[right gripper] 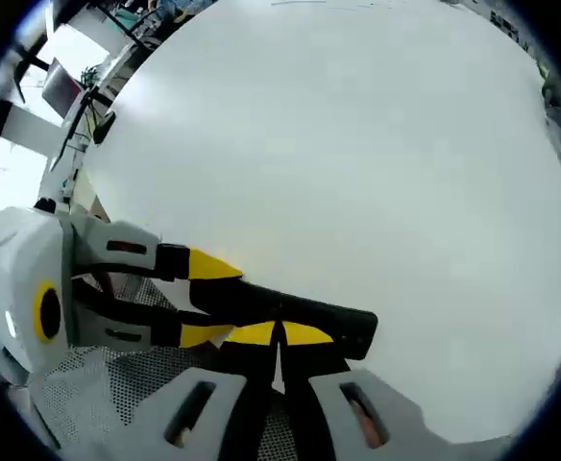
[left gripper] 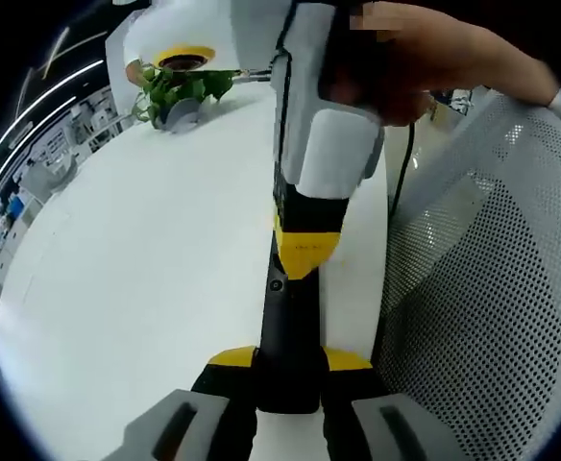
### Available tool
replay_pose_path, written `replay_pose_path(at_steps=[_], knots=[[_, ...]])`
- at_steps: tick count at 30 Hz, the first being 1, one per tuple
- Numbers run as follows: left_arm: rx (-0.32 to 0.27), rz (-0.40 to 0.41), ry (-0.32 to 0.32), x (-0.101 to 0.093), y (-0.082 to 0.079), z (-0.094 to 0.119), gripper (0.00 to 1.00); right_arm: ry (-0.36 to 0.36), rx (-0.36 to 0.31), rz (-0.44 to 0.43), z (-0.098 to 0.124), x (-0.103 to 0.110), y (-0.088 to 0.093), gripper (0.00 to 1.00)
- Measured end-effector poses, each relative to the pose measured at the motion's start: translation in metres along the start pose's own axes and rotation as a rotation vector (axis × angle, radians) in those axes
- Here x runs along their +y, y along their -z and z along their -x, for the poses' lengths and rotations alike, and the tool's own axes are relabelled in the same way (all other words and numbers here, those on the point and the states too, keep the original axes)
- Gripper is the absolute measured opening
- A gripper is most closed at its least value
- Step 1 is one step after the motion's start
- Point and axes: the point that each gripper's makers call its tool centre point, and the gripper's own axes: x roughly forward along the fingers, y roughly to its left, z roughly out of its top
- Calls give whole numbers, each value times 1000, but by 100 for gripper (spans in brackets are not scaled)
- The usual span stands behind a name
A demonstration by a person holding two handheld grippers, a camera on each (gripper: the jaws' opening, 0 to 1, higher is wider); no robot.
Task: Press the specified remote control buttons in sequence, fully releasing each button before pressing the next.
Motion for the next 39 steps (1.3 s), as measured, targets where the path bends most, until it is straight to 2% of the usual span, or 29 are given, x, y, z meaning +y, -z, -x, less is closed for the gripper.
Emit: replay_pose_path(at_steps=[2,9,13,30,35,39], knots=[[1,1,-2,0,0,0,24,9,4,0,-2,-3,0,0],[-3,-1,-2,-2,-1,-1,24,-9,36,45,-11,9,5,0],[-4,-6,0,-2,-1,-1,24,-5,55,58,-14,8,5,0],[-4,-6,2,-2,-2,-1,24,22,30,78,-13,6,4,0],[-4,-6,3,-2,-2,-1,24,44,27,113,-13,6,2,0],[-6,-3,3,-3,-2,-1,24,33,22,115,-11,6,4,0]])
